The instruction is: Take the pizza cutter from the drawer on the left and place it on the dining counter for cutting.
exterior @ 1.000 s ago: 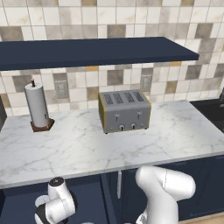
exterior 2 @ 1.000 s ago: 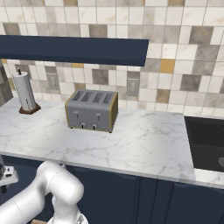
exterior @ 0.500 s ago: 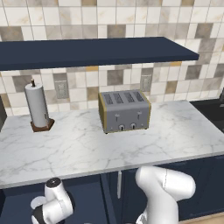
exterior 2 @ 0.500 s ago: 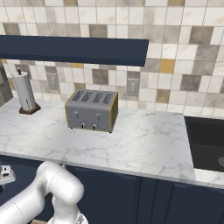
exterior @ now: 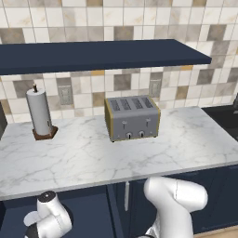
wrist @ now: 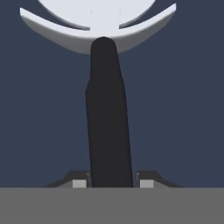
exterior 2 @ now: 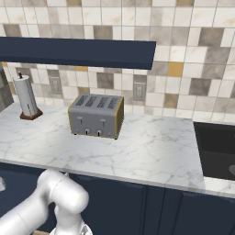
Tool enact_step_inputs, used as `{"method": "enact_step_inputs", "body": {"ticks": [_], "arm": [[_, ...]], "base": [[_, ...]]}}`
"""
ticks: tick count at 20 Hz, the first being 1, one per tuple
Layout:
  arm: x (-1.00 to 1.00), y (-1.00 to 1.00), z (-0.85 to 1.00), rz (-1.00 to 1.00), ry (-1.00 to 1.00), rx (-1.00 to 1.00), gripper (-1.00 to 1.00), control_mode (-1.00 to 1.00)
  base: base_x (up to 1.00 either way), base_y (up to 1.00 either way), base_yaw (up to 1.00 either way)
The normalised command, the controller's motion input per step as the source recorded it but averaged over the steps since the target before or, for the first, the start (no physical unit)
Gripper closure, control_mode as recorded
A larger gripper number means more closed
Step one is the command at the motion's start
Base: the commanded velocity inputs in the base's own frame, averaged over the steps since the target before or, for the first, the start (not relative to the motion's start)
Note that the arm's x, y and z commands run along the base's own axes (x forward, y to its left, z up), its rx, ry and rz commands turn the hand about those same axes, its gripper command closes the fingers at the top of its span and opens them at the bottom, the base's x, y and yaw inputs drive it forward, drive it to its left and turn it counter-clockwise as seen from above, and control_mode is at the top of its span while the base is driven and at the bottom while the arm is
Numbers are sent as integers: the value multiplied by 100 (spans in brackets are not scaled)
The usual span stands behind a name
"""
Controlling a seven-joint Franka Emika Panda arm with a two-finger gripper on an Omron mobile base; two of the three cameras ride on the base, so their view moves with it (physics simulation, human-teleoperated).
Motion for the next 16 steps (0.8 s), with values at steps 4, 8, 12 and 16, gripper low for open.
{"method": "enact_step_inputs", "body": {"ticks": [4,8,12,16], "arm": [[-36,-7,55,0,-11,0,100,-100],[-36,-9,63,0,-12,0,100,-100],[-32,-18,60,0,-4,0,100,-100],[-24,-28,64,0,0,1,100,-100]], "base": [[0,0,0],[0,0,0],[0,0,0],[0,0,0]]}}
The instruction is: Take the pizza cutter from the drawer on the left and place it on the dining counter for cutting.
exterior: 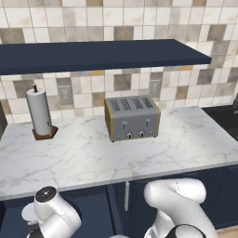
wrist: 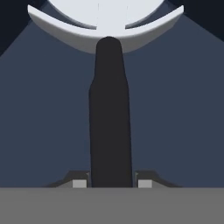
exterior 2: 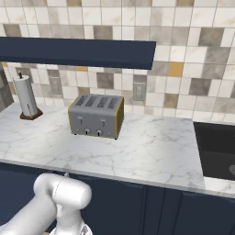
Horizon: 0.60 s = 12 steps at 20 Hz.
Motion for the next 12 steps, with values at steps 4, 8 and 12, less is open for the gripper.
{"method": "enact_step_inputs", "body": {"ticks": [4,8,12], "arm": [[-10,-38,60,0,0,1,100,-100],[-4,-43,58,0,0,0,100,-100],[0,-46,56,0,0,0,100,-100]], "base": [[0,0,0],[0,0,0],[0,0,0]]}}
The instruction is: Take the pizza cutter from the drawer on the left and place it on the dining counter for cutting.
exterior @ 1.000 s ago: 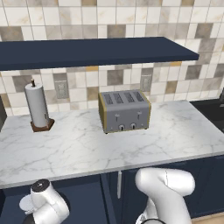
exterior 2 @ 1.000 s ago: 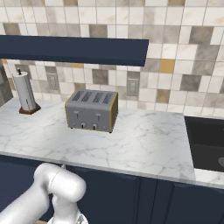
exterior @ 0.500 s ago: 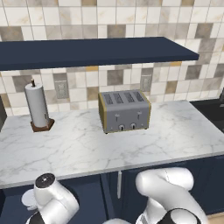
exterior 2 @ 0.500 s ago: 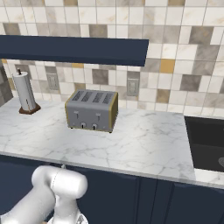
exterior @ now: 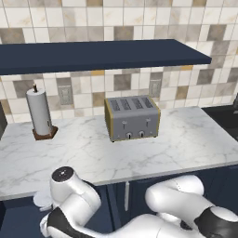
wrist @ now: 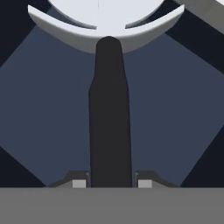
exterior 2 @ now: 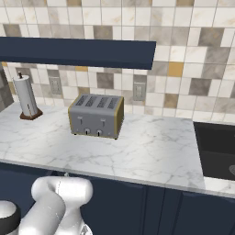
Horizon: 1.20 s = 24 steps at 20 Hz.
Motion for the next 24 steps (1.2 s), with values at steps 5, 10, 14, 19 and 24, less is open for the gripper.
{"method": "enact_step_inputs", "body": {"ticks": [5,10,14,19,24], "arm": [[0,-48,54,-1,0,0,100,-100],[2,-48,47,-3,0,-2,100,-100],[4,-42,39,-1,0,-6,100,-100],[4,-48,36,0,0,-6,100,-100],[2,-54,29,0,0,-1,100,-100]], "base": [[0,0,0],[0,0,0],[0,0,0],[0,0,0],[0,0,0]]}}
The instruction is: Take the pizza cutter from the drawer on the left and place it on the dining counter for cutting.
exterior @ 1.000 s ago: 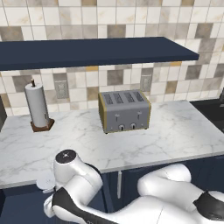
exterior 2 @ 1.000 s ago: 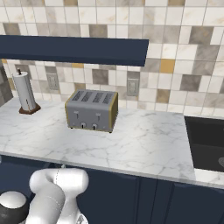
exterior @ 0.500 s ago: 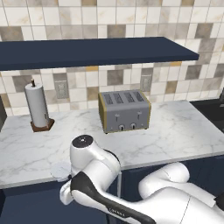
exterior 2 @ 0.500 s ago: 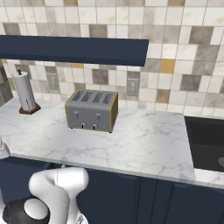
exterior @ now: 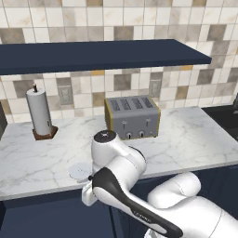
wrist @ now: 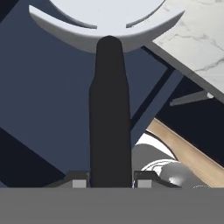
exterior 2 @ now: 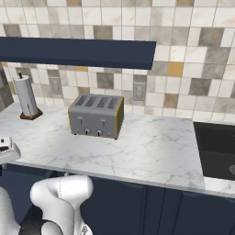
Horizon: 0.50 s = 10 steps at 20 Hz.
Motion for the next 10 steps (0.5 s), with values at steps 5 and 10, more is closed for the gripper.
{"method": "enact_step_inputs", "body": {"ticks": [5,10], "arm": [[0,-61,23,0,0,0,100,-100],[8,-61,21,0,0,0,100,-100]], "base": [[0,0,0],[0,0,0]]}}
